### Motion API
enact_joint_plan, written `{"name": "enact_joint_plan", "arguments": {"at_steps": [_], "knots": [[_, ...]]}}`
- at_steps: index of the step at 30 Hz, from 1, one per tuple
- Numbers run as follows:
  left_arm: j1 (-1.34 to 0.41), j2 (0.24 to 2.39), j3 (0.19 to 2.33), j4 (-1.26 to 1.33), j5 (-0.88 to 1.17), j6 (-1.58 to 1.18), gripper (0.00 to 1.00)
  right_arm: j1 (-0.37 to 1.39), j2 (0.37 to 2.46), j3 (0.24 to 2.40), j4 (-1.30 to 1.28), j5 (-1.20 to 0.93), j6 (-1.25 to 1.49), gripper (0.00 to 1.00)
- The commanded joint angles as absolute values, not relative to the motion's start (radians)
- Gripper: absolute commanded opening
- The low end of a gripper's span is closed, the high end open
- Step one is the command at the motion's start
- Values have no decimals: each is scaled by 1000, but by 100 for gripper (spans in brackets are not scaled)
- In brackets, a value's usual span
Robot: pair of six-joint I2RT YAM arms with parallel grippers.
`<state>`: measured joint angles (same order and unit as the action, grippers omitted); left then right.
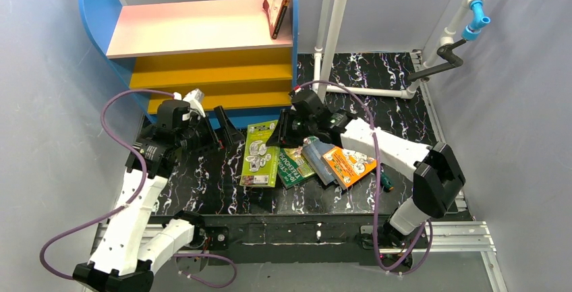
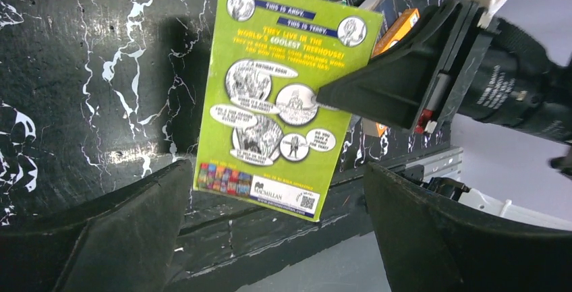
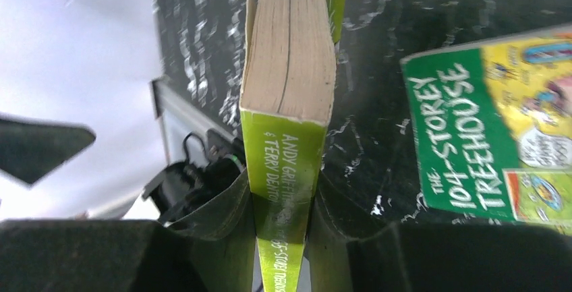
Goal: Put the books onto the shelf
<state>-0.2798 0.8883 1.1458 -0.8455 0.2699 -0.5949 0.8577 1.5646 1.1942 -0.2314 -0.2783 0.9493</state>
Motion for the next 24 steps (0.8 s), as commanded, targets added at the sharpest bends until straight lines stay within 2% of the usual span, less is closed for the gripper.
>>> {"name": "enact_joint_plan", "arguments": {"at_steps": [1, 7, 9, 11, 16, 24], "knots": [[-286, 848, 1106, -847, 325, -549, 98, 923, 1606, 1418, -576, 77, 1080, 1], [-308, 784, 1071, -837, 399, -460, 98, 984, 1841, 1863, -1171, 298, 1331, 1], [-317, 772, 1062, -843, 413, -444, 97, 989, 1933, 2042, -1380, 315, 1376, 1], [-333, 756, 1051, -839, 422, -438, 97, 990, 2000, 2139, -1469, 302, 1391, 1], [-433, 712, 1039, -828, 333, -401, 98, 991, 1975, 2079, -1415, 289, 1401, 1], [-730, 795, 1056, -800, 85, -380, 96, 992, 1948, 2061, -1424, 306, 1442, 1]]}}
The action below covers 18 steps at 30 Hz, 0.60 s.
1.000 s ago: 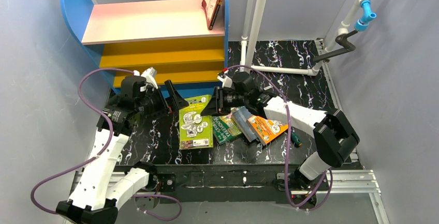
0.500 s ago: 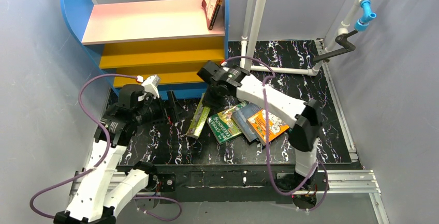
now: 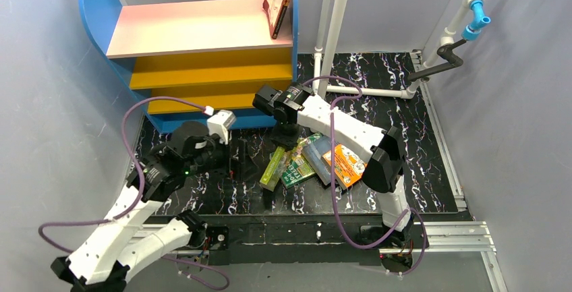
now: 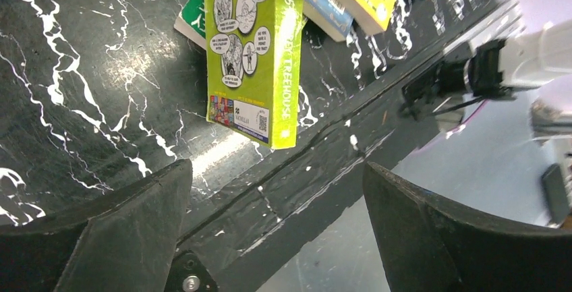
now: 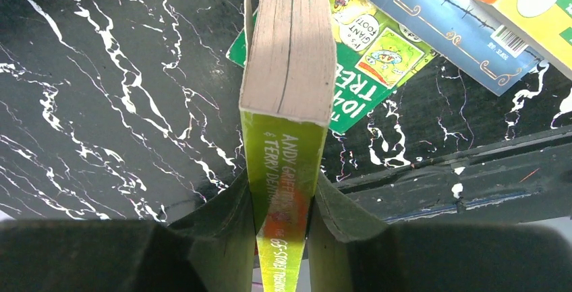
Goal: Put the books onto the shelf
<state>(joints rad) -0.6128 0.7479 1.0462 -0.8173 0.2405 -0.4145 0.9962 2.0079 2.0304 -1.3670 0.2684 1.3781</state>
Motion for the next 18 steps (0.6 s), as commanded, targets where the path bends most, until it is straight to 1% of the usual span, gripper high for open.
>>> {"name": "enact_joint_plan", "arguments": {"at_steps": [1, 3, 9, 15, 18], "knots": [[-762, 808, 1059, -793, 52, -375, 96, 992, 1952, 2070, -1437, 304, 1446, 1], [-826, 841, 1065, -783, -31, -369, 96, 992, 1958, 2082, -1456, 297, 1455, 1], [-987, 899, 1031, -724, -181, -383, 96, 992, 1952, 2082, -1465, 287, 1463, 1], [-1080, 892, 955, -619, -274, -410, 95, 991, 1933, 2068, -1458, 283, 1464, 1], [-1103, 892, 928, -614, -307, -410, 95, 992, 1916, 2049, -1434, 276, 1452, 1]]}}
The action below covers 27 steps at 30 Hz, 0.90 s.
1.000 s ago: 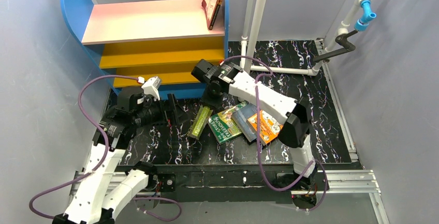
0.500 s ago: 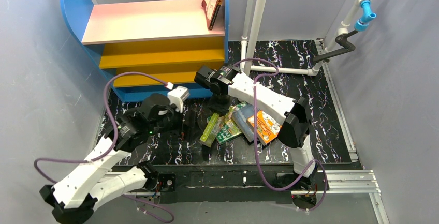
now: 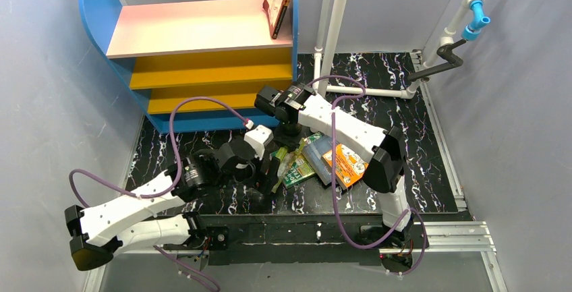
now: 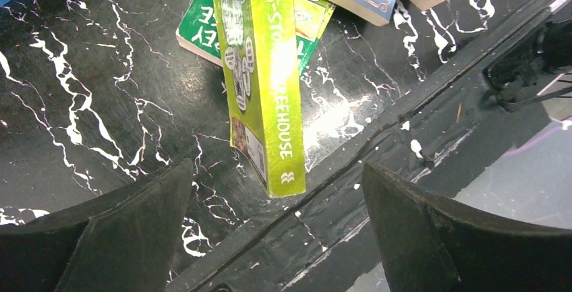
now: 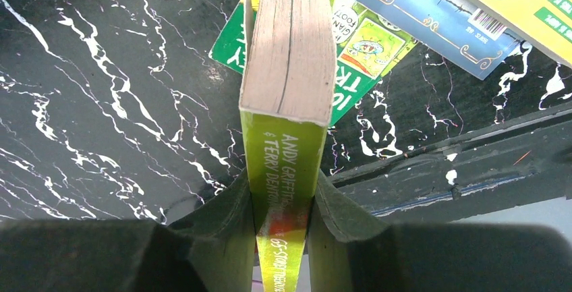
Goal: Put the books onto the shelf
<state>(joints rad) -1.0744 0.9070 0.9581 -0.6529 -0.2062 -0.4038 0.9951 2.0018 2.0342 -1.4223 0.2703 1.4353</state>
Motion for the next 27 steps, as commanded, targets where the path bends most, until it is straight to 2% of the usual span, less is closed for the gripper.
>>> {"name": "enact_joint_plan", "arguments": {"at_steps": [1, 9, 21, 27], "knots": [[-1109, 885, 917, -610, -314, -404, 95, 992, 1913, 2040, -1428, 269, 1447, 1], [-1131, 867, 858, -557, -386, -377, 86, 991, 1906, 2037, -1432, 246, 1425, 1], [-1163, 953, 861, -507, -425, -384, 74, 994, 1911, 2053, -1466, 196, 1408, 1], [-1183, 977, 854, -498, -463, -388, 58, 996, 1908, 2054, -1468, 188, 1407, 1]]}}
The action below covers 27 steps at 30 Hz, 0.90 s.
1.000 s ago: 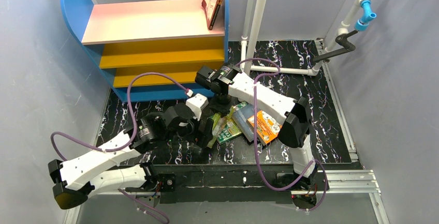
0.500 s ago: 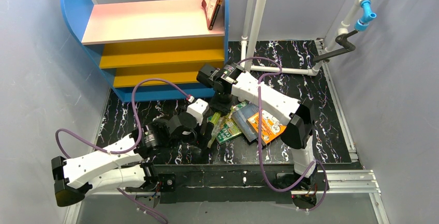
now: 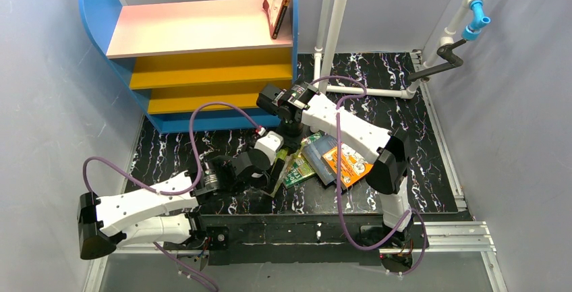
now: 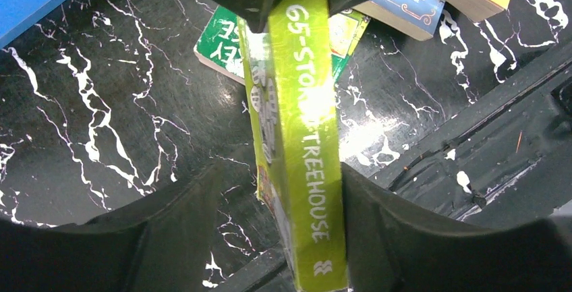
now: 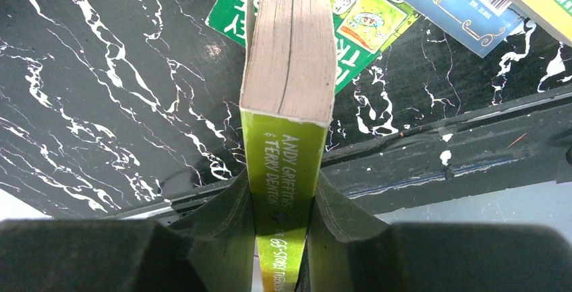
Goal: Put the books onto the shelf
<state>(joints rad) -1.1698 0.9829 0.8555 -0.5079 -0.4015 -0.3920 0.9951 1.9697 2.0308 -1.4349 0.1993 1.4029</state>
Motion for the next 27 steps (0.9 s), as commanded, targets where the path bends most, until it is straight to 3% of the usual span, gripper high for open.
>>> {"name": "enact_joint_plan", "arguments": {"at_steps": [1, 6, 9, 10, 15, 20, 24, 26, 27], "knots": [[-1183, 973, 851, -496, -468, -392, 54, 996, 1906, 2053, -1467, 188, 1407, 1], [-1183, 936, 819, -480, -466, -423, 32, 995, 1895, 2040, -1443, 165, 1395, 1], [-1184, 916, 806, -490, -458, -435, 3, 997, 1880, 2014, -1412, 151, 1384, 1], [-1184, 910, 805, -503, -460, -448, 0, 996, 1873, 2002, -1396, 145, 1379, 1], [-1184, 845, 785, -560, -448, -490, 0, 996, 1816, 1900, -1321, 117, 1347, 1], [-1185, 741, 760, -649, -478, -549, 0, 985, 1735, 1758, -1260, 123, 1342, 13], [-1184, 677, 734, -732, -543, -609, 0, 968, 1613, 1545, -1044, 95, 1280, 31], [-1184, 666, 729, -753, -566, -629, 0, 968, 1531, 1451, -917, 90, 1254, 46], [-1184, 664, 726, -754, -574, -634, 0, 968, 1496, 1407, -855, 89, 1237, 62]]}}
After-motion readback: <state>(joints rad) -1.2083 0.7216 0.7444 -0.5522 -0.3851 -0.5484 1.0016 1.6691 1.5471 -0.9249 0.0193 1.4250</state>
